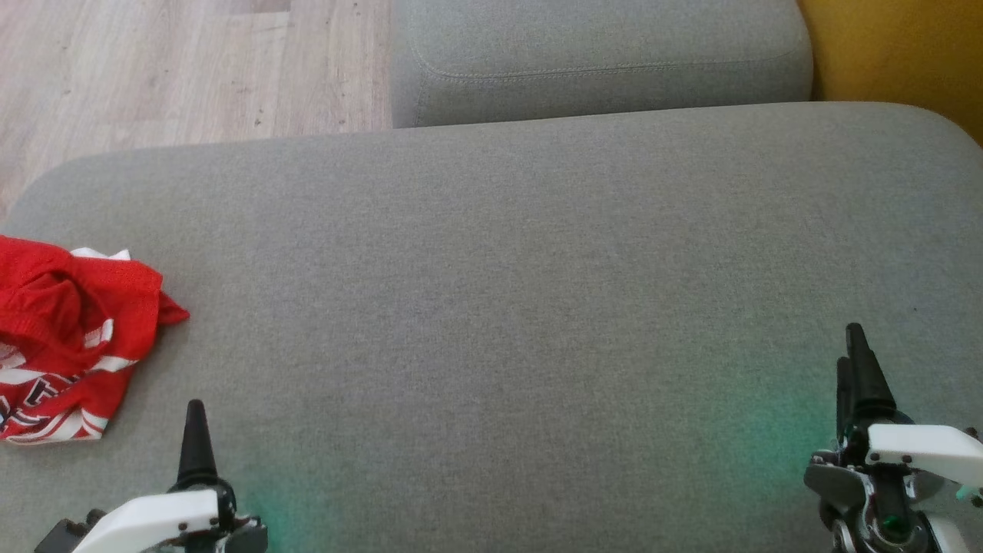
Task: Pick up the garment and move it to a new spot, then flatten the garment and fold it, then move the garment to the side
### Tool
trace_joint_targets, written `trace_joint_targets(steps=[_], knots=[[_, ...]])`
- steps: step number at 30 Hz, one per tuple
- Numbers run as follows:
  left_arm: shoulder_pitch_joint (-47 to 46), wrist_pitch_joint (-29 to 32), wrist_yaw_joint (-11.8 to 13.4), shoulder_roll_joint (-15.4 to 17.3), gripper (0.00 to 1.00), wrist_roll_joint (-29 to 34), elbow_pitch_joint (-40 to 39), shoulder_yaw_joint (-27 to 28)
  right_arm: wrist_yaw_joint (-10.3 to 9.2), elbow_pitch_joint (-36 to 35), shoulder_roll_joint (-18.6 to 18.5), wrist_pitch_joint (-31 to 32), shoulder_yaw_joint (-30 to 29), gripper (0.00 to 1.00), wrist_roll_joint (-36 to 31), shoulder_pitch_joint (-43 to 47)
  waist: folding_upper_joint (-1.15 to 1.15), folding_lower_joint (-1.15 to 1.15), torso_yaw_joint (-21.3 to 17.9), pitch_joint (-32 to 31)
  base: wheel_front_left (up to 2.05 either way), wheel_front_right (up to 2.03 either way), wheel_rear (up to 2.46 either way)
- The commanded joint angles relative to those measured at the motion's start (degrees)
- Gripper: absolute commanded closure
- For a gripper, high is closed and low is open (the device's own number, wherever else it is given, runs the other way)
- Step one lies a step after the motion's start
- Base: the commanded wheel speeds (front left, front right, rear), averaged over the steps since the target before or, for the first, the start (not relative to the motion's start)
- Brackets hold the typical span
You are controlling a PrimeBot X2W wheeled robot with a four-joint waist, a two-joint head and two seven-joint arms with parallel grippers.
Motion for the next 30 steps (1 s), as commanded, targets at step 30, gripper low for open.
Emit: trace_joint_targets(steps=[30], knots=[[-2.8, -5.5, 1.4, 0.3, 0.0, 28.9, -2.8, -1.4, -0.02, -2.0, 0.0, -5.6, 2.1, 0.0, -30.3, -3.4, 0.0, 0.0, -0.2, 0.4, 0.0, 0.0, 0.0]])
